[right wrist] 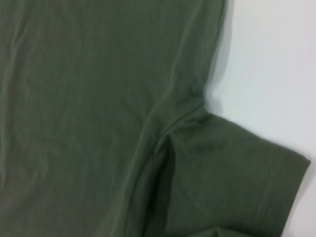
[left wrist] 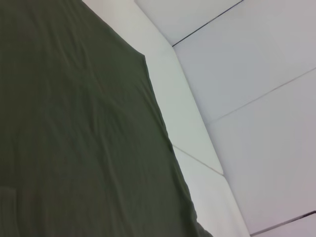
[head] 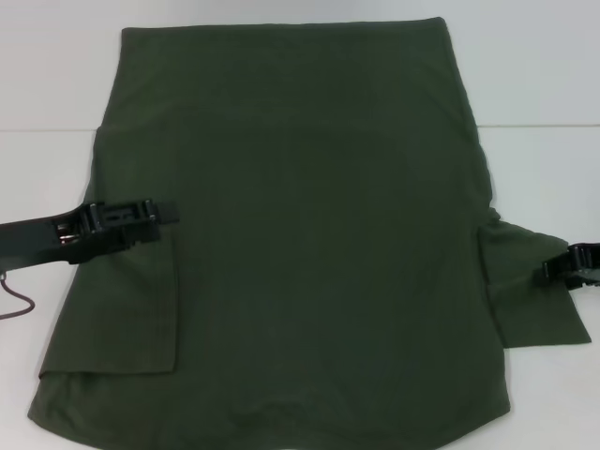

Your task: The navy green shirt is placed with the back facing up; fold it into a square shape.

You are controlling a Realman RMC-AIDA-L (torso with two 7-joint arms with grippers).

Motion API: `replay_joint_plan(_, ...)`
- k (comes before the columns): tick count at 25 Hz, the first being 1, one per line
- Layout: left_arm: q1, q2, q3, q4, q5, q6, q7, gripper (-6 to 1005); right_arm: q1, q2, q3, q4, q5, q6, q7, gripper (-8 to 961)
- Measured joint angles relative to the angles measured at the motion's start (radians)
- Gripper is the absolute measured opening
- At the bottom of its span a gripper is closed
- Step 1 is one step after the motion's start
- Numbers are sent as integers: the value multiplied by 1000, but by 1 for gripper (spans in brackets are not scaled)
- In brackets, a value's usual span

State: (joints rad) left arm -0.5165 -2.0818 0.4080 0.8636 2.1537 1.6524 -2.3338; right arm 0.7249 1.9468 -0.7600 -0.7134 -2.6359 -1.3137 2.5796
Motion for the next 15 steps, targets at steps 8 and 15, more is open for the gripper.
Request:
replay_joint_plan(8, 3, 0, 0, 0, -5, 2, -1, 618, 10, 18, -1, 0, -21, 27, 0, 494)
replay_joint_plan(15, 4, 0, 0, 0, -7, 3, -3, 618, 8, 13, 1, -10, -40, 21, 13, 493)
